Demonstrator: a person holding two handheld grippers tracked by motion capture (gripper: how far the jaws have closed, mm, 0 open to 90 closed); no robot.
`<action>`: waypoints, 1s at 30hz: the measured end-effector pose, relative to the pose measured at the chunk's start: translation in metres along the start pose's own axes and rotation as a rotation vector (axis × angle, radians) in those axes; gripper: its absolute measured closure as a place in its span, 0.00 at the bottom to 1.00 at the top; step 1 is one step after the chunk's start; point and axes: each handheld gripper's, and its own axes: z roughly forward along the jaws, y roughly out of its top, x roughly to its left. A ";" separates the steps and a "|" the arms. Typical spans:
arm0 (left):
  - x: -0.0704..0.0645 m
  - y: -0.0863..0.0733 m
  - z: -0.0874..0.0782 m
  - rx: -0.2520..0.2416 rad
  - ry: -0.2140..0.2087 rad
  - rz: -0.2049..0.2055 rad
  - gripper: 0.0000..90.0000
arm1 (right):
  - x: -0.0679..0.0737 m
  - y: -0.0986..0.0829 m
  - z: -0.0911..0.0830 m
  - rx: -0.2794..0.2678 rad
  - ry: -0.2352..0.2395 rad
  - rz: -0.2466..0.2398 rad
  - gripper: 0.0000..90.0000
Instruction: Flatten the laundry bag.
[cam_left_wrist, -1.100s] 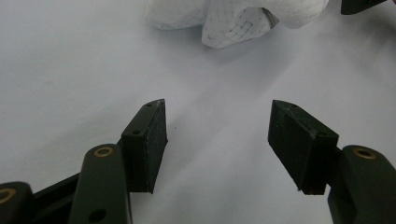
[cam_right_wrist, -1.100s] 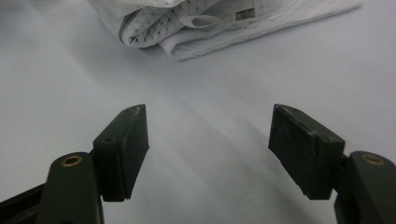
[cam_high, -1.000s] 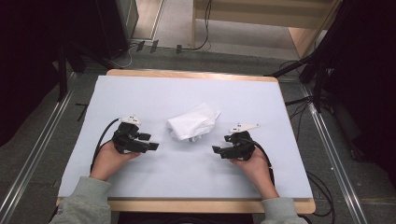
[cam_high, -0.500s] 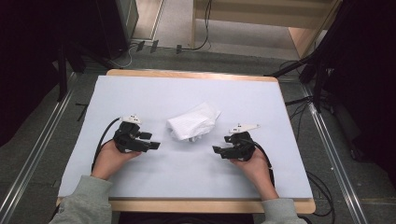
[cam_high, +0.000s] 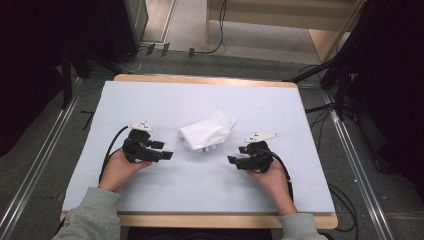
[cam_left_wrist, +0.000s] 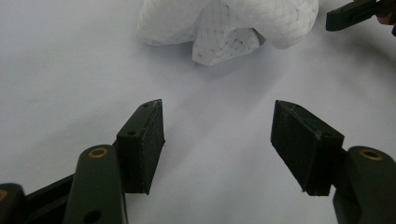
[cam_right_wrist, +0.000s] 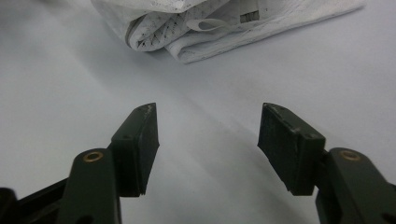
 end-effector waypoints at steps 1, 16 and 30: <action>0.000 0.000 0.000 0.000 -0.001 -0.001 0.40 | 0.000 0.000 0.000 -0.004 0.002 0.003 0.44; -0.001 0.002 0.002 0.001 0.006 0.008 0.40 | 0.002 0.004 0.004 -0.009 0.006 0.028 0.52; -0.003 0.001 0.000 0.002 0.036 0.026 0.40 | 0.008 0.023 0.010 0.003 0.017 0.000 0.97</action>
